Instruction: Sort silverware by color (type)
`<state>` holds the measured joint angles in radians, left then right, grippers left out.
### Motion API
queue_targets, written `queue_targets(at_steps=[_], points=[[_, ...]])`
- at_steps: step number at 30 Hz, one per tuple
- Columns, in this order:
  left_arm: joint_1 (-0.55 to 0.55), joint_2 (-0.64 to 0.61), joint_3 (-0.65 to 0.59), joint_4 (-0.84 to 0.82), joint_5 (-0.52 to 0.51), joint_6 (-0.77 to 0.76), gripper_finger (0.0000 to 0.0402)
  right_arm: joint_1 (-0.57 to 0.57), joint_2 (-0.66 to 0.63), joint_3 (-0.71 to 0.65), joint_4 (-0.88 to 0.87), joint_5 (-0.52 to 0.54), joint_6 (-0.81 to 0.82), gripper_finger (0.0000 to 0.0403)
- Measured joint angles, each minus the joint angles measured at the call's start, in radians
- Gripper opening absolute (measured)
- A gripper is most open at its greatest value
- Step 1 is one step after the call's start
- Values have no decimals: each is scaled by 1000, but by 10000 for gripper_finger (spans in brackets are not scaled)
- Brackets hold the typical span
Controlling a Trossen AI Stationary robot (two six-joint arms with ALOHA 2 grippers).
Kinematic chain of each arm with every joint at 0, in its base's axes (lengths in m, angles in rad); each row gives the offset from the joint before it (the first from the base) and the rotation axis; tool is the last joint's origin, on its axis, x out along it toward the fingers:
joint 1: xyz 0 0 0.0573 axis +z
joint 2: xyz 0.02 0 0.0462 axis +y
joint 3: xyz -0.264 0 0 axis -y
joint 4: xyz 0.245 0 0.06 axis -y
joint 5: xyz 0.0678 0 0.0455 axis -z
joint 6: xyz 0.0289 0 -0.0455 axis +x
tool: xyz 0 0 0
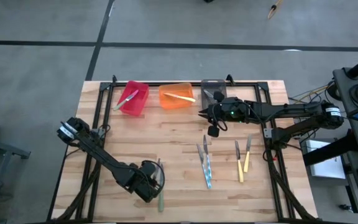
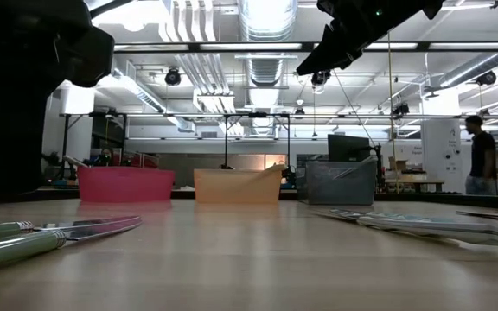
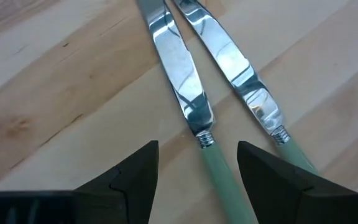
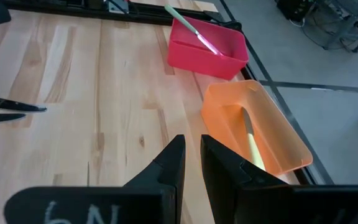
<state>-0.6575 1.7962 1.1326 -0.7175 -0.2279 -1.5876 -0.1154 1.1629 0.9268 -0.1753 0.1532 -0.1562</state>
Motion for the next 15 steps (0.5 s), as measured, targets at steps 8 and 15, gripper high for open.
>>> queue_targets(at_steps=[8,15], points=[[-1,38,-1,20,1,7,199,0,0,-2,-2,0,0,43],[-13,89,4,38,14,8,199,0,0,-5,-3,0,0,43]])
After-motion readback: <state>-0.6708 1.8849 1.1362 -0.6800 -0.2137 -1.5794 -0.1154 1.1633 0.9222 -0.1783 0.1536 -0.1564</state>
